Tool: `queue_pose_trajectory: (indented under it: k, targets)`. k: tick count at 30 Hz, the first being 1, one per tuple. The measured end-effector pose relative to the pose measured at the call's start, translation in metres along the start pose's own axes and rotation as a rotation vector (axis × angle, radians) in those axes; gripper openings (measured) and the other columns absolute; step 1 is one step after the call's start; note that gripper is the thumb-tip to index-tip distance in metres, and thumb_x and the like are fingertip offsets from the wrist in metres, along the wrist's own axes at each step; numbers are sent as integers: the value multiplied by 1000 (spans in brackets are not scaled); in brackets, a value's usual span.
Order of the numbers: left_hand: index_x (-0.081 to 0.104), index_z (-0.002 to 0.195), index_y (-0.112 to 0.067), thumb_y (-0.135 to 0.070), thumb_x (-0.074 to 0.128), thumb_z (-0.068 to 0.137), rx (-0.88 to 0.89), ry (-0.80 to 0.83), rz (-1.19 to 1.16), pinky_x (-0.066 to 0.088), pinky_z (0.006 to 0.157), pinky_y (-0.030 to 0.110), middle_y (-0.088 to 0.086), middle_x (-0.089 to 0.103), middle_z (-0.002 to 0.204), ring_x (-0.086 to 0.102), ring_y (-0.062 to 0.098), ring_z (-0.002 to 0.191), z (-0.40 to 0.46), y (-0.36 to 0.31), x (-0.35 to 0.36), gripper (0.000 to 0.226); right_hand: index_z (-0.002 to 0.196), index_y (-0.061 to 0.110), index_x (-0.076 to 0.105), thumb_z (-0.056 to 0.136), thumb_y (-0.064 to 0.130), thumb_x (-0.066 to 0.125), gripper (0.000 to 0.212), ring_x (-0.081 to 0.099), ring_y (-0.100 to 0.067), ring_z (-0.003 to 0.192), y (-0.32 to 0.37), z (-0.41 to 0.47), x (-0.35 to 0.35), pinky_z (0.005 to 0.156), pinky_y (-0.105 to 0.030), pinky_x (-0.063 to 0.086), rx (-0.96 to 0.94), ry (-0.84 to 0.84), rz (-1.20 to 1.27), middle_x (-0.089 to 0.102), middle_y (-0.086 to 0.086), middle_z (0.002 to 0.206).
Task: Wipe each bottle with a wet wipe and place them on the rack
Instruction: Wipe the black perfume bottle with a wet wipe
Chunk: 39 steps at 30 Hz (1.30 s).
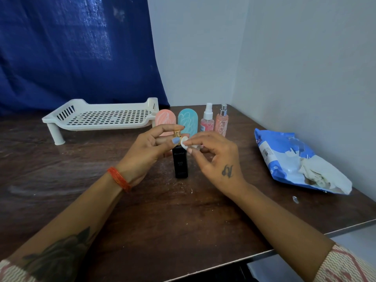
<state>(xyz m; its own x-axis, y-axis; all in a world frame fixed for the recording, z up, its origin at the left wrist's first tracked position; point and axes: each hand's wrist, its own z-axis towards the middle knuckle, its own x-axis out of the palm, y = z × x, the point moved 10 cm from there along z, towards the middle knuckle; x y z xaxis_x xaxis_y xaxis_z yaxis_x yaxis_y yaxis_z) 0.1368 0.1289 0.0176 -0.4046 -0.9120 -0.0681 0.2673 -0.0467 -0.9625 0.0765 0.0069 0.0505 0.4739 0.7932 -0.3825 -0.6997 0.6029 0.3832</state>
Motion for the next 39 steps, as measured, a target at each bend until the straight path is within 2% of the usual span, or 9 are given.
queue_pose_trajectory:
  k: [7,13,19,23,27,30,32,35,39]
  targets:
    - [56,118,-20,-19,56,85,0,23,65,49,91,31,0,72,106,66,12,104,0,-2,2,32,95,12,72,81,5,68,16,61,-3,87,-11,-1,-2,74,-13,52,81,-15,-76,70,0,93]
    - [61,110,-29,-15,54,91,42,-7,126,53,78,19,-4,66,114,63,8,105,0,-5,-1,24,96,7,71,79,2,70,17,60,-7,92,7,-2,2,81,-16,49,-69,-1,-44,67,-5,95]
    - [63,108,-29,-27,63,79,38,-59,163,50,89,35,5,71,101,65,19,102,-1,-6,-7,29,85,8,72,75,0,71,13,59,-7,86,14,-4,8,76,-17,49,-124,72,-22,66,-4,90]
    - [63,105,-28,-21,63,81,38,-107,138,51,89,38,11,71,98,66,20,98,-2,-6,-10,25,75,8,73,69,-4,71,13,59,-9,77,20,-8,18,70,-19,49,-162,172,-34,65,-3,82]
    - [64,103,-27,-18,63,83,24,-134,121,51,88,38,10,72,95,65,15,92,-1,-5,-13,22,67,11,73,65,-3,69,15,60,-7,71,16,-12,27,63,-24,51,-121,286,-24,66,1,78]
    - [64,102,-23,-14,64,83,7,-154,76,52,87,37,-1,71,78,65,13,89,-1,-2,-15,21,61,11,73,62,2,68,11,59,-6,65,11,-14,31,57,-29,51,-86,340,-76,65,3,73]
    - [64,101,-18,-11,65,82,-1,-188,44,51,88,39,-6,67,69,64,16,89,-1,-1,-18,20,59,10,71,61,3,66,9,58,-7,63,11,-12,27,55,-30,51,-80,299,-116,65,2,70]
    - [64,104,-9,-7,66,80,-1,-228,18,50,87,39,-6,65,64,62,21,87,-1,1,-23,24,69,8,72,69,4,66,7,58,-8,72,19,-6,5,65,-18,49,-117,76,-119,65,-2,77]
    - [65,96,-11,-4,67,77,-2,-227,21,53,70,22,-3,66,64,63,8,67,-1,0,-22,21,92,5,72,80,5,68,13,59,-17,89,33,-5,7,82,-21,47,-226,33,-194,66,-10,94]
